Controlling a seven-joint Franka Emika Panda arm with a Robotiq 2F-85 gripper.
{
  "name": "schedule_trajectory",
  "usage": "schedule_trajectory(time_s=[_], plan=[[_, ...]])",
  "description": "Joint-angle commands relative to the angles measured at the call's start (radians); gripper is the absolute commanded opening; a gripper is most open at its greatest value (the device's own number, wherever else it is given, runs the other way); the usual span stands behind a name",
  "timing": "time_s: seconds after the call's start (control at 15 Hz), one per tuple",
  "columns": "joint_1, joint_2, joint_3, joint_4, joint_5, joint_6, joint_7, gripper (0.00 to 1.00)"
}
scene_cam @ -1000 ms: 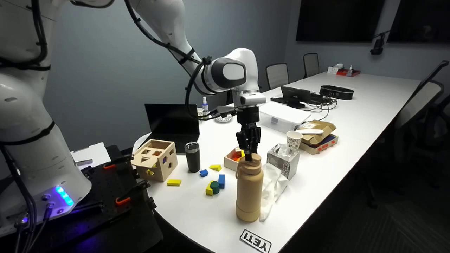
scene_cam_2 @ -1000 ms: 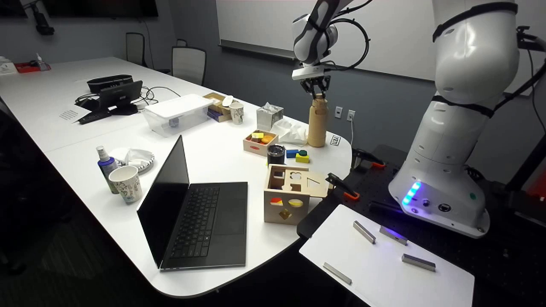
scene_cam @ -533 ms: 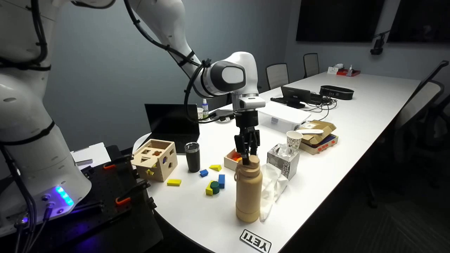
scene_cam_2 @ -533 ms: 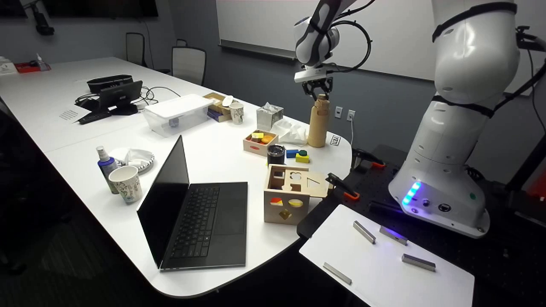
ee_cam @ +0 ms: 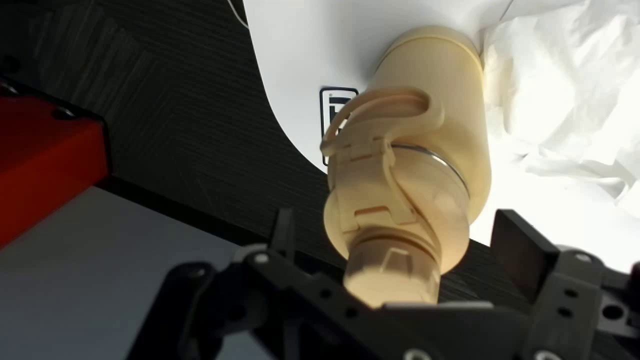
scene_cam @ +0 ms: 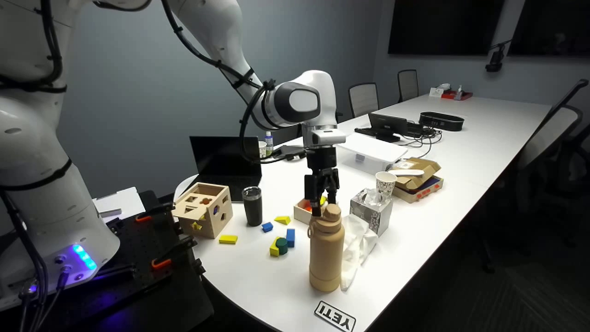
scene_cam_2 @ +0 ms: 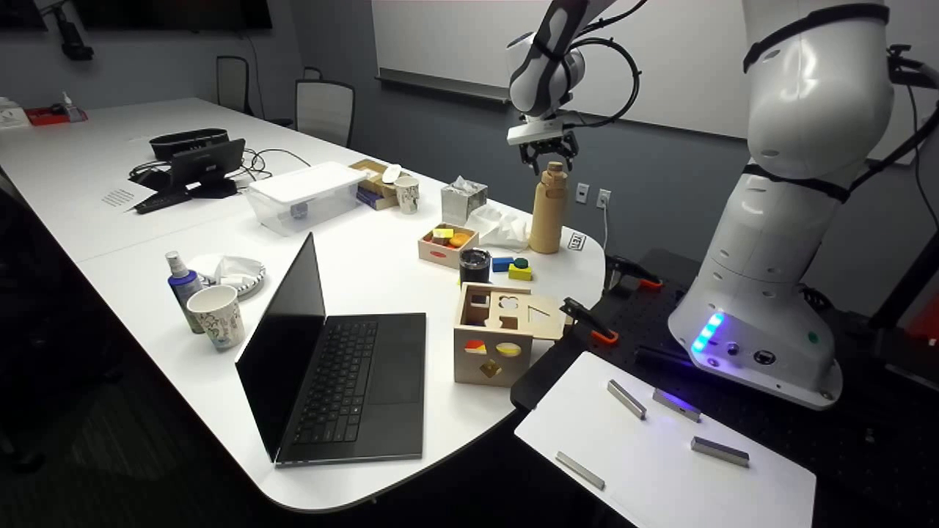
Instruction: Turn the cap on the water bottle
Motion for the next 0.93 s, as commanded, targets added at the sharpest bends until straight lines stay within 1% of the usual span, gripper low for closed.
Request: schedule_trajectory(time_s=[0.0,0.2,0.47,0.87], plan=[[0.011,-0.068,-0.004,-0.013,-0.017,-0.009,0.005,1.00],[0.017,-0.140,0.001,-0.019,-0.023,-0.020,0.003,1.00],[0.022,-0.244,0.028,-0.020,-0.038,-0.026,-0.007,1.00],[0.000,-0.336,0.095,-0.016,-0.050,-0.050,-0.016,1.00]])
